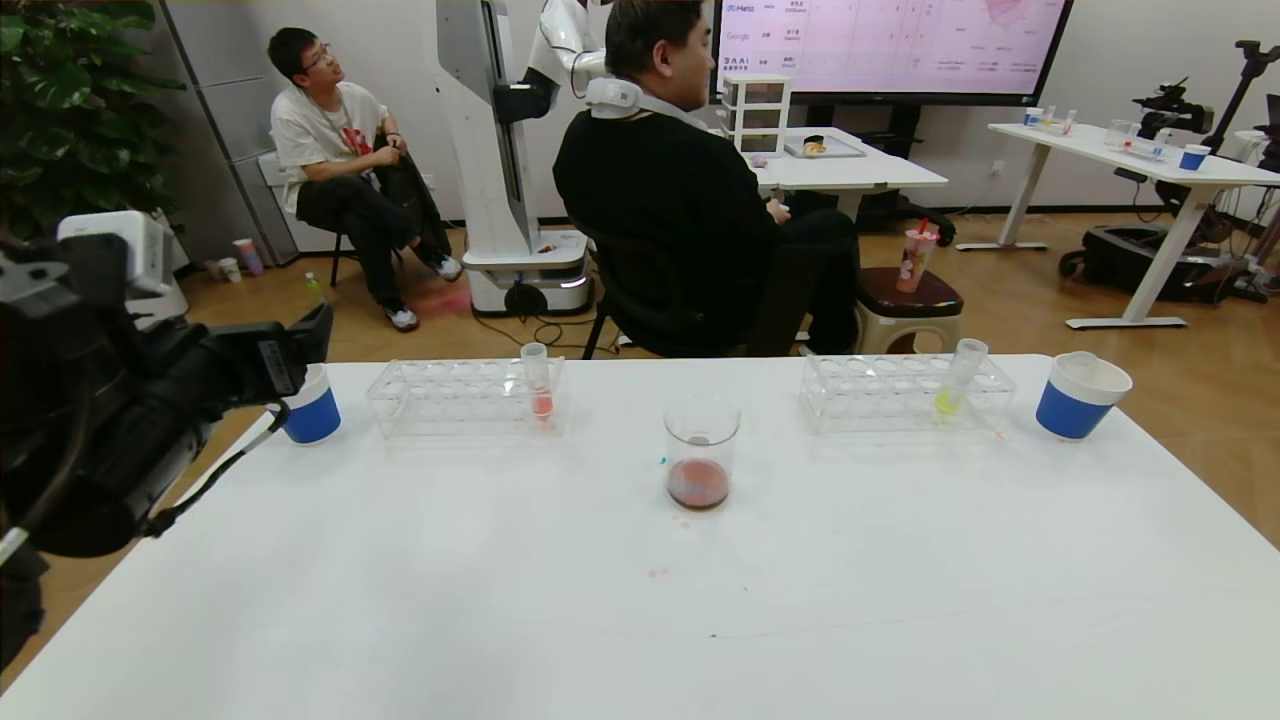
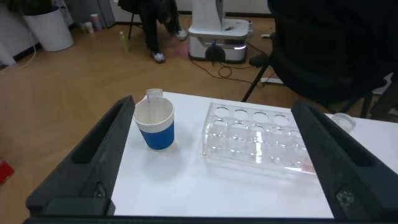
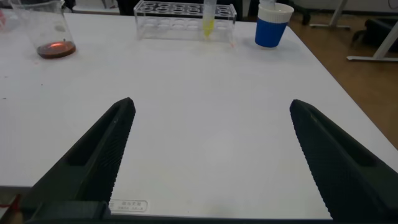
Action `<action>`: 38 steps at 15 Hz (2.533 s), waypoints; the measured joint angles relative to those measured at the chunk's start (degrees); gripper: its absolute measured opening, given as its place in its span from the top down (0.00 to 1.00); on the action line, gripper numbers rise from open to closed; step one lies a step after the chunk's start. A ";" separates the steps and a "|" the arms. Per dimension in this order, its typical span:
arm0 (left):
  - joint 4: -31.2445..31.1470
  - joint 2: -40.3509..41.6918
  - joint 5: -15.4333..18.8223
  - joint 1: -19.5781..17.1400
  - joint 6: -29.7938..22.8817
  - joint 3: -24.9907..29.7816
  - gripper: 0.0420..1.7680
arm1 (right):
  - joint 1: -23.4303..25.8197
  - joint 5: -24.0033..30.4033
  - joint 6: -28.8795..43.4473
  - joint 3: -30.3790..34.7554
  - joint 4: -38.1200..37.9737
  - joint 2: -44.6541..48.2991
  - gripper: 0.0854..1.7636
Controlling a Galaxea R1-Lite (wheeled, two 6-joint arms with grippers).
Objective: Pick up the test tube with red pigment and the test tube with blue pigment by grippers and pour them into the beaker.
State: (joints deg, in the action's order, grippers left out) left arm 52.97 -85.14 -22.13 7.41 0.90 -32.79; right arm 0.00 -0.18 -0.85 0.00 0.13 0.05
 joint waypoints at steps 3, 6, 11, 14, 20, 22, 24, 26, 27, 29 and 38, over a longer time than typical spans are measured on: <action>-0.40 8.51 7.80 -1.60 -0.02 6.69 0.01 | 0.00 0.00 0.01 0.00 0.00 0.00 0.02; -0.62 16.54 12.73 -3.80 -0.06 13.03 0.01 | 0.00 0.00 0.01 0.00 0.00 0.00 0.02; -5.47 32.94 13.67 -4.55 -0.06 23.02 0.01 | 0.00 0.00 0.01 0.00 0.00 0.00 0.02; -20.11 45.78 13.64 -4.58 -0.09 24.70 0.01 | 0.00 0.00 0.01 0.00 0.00 0.00 0.02; -46.03 66.35 13.42 -2.84 -0.20 23.67 0.01 | 0.00 0.02 0.00 0.00 0.02 0.00 0.02; -46.25 68.05 12.15 -2.68 0.13 24.48 0.01 | 0.00 0.00 0.01 0.00 0.00 0.00 0.02; -46.28 68.78 11.91 -2.67 0.11 25.08 0.01 | 0.00 0.00 0.01 0.00 0.00 0.00 0.02; -46.23 69.11 11.85 -2.65 0.85 25.22 0.01 | 0.00 0.00 0.04 0.00 0.00 0.00 0.02; -46.12 69.22 11.79 -2.62 1.41 25.30 0.01 | 0.00 0.02 0.01 0.00 0.00 0.00 0.02; -45.97 69.52 11.90 -3.43 1.79 25.60 0.01 | 0.00 0.00 0.01 0.00 0.00 0.00 0.02; -45.26 79.19 16.70 -8.01 1.57 32.27 0.01 | 0.00 0.00 0.01 0.00 0.00 0.00 0.02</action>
State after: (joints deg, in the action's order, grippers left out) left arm 7.70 -5.95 -5.42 -0.60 2.47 -0.52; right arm 0.00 -0.18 -0.84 0.00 0.13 0.05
